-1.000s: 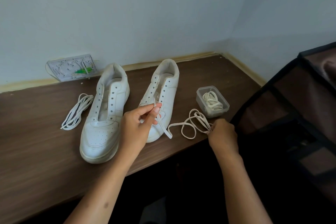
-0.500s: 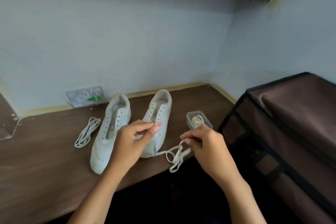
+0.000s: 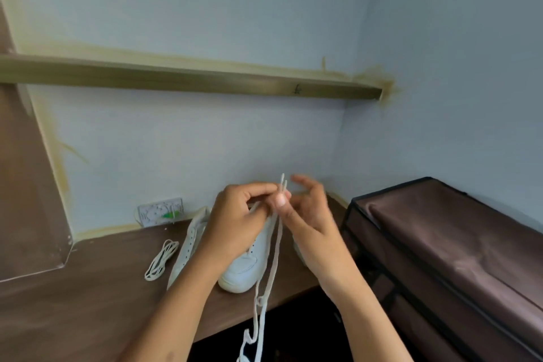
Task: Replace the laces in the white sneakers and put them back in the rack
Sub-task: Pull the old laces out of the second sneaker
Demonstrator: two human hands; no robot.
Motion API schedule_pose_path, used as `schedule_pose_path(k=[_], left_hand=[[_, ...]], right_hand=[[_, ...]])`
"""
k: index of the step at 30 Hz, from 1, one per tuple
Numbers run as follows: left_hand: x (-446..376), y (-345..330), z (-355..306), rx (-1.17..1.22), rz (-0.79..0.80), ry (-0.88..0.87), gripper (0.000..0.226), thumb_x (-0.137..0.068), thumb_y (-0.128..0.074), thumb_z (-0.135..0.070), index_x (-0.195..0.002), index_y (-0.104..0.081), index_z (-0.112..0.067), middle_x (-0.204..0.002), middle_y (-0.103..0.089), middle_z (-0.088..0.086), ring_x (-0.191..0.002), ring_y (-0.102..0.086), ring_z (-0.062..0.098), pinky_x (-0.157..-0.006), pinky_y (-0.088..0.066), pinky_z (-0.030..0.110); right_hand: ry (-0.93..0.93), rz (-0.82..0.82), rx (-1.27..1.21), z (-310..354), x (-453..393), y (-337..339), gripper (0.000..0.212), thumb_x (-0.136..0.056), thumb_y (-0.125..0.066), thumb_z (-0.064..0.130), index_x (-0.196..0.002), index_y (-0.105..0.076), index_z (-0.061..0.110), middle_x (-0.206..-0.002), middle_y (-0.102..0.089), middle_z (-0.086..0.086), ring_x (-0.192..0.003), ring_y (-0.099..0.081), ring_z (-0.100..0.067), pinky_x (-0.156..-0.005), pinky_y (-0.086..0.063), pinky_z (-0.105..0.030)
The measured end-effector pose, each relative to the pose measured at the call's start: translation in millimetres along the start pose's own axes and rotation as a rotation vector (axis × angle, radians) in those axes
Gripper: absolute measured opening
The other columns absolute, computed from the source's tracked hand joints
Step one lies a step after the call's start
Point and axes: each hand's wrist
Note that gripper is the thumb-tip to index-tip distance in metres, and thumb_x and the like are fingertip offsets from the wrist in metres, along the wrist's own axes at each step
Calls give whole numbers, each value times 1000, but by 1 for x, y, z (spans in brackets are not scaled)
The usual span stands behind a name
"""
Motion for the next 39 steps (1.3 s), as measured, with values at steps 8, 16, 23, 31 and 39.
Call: schedule_pose_path(k=[8,16,23,31,39], left_hand=[[-11,44,29,241,-524,348,17,-97,-58,-13,-106,-72,-11,-85,-69,-5,-68,-54,7,-63,-45,19],[36,58,94,58,-328,670,4,-95,-60,-14,-93,-62,-18,-94,-59,5,-103,-54,27,-80,-40,33],[36,20,30,131,136,269,37,-94,-43,-44,-116,-67,-27,-113,-71,-14,-113,-61,-1,-99,-44,17],[40,8,28,256,157,172,29,-94,-50,-31,-104,-70,-12,-104,-74,0,-104,-66,12,-93,-44,22],[44,13,29,225,302,167,36,-96,-42,-39,-100,-68,-15,-84,-61,11,-81,-62,13,-83,-49,23]], right_hand=[[-135,63,-79,12,25,24,31,-94,-56,36,-82,-66,9,-59,-28,5,-56,-23,-12,-51,-26,-23],[-132,34,179,27,23,39,31,-100,-53,33,-80,-69,15,-58,-29,1,-54,-27,-13,-57,-20,-34],[-100,82,259,26,11,15,25,-102,-50,19,-86,-66,8,-62,-53,11,-63,-48,-7,-67,-39,-20],[-66,58,125,23,9,12,22,-102,-48,9,-87,-63,2,-56,-56,11,-52,-49,1,-56,-38,-12],[-69,107,132,5,11,7,23,-102,-49,11,-85,-64,6,-59,-52,13,-55,-46,3,-56,-34,-9]])
Point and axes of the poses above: each hand's wrist, its own x-axis away from the middle knuckle, its own y-axis out of the back of the hand, z = x × y
